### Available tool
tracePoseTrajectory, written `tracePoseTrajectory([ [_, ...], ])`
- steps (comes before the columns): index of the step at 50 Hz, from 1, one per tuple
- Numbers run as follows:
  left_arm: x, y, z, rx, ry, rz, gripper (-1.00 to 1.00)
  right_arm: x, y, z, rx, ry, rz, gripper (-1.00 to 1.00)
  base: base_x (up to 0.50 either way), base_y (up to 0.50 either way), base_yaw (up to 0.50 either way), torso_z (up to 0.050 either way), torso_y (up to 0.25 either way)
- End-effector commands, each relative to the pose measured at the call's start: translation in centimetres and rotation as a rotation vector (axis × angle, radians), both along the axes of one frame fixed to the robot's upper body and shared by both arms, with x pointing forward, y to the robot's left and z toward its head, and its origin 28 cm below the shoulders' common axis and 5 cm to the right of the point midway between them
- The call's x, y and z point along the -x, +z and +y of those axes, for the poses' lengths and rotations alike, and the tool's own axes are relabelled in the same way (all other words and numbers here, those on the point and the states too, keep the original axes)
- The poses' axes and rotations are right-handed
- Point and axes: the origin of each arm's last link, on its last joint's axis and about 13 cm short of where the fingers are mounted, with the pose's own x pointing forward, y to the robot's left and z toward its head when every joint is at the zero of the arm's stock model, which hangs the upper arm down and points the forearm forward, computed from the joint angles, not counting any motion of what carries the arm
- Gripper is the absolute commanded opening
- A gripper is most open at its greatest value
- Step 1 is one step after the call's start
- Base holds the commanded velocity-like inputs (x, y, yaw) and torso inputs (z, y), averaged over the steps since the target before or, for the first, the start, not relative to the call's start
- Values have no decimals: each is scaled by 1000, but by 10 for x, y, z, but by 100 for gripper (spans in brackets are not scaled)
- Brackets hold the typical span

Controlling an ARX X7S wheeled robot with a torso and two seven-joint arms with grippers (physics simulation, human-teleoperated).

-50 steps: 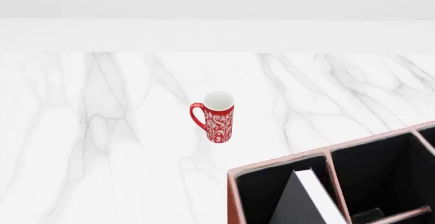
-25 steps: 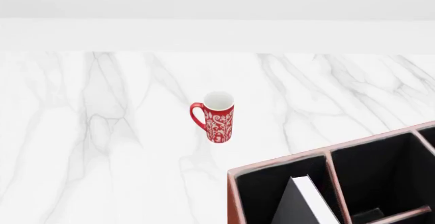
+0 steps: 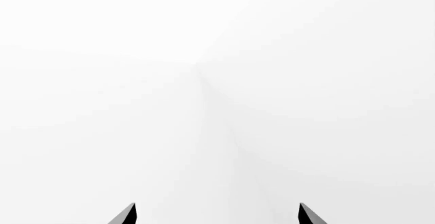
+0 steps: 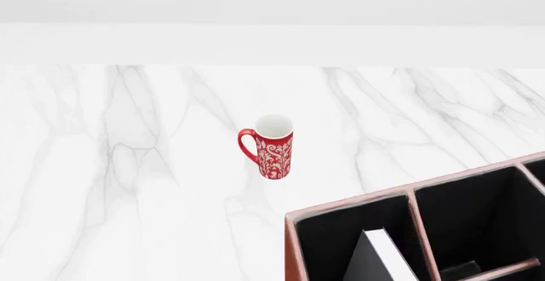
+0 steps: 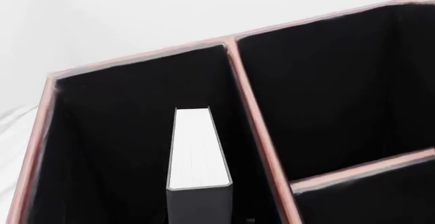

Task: Pick up the book and place it in the left compartment of the caddy.

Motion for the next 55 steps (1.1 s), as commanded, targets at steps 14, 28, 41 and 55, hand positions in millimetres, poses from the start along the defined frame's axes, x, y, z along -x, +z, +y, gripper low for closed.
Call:
tracePoseTrajectory([
  [14, 0, 2, -1, -1, -47, -11, 100, -4, -9, -6, 69, -13, -18, -100, 0, 0, 0, 1, 1],
  [28, 0, 2, -1, -2, -46, -10, 100, -4, -12, -7, 70, -12, -10, -100, 0, 0, 0, 0, 1],
  [41, 1, 2, 0, -3, -45, -12, 100, -4, -12, -8, 60, -17, -6, 100, 0, 0, 0, 0, 1],
  [55, 1, 2, 1, -4, -44, -13, 100, -4, -12, -8, 51, -14, -6, 100, 0, 0, 0, 0, 0],
])
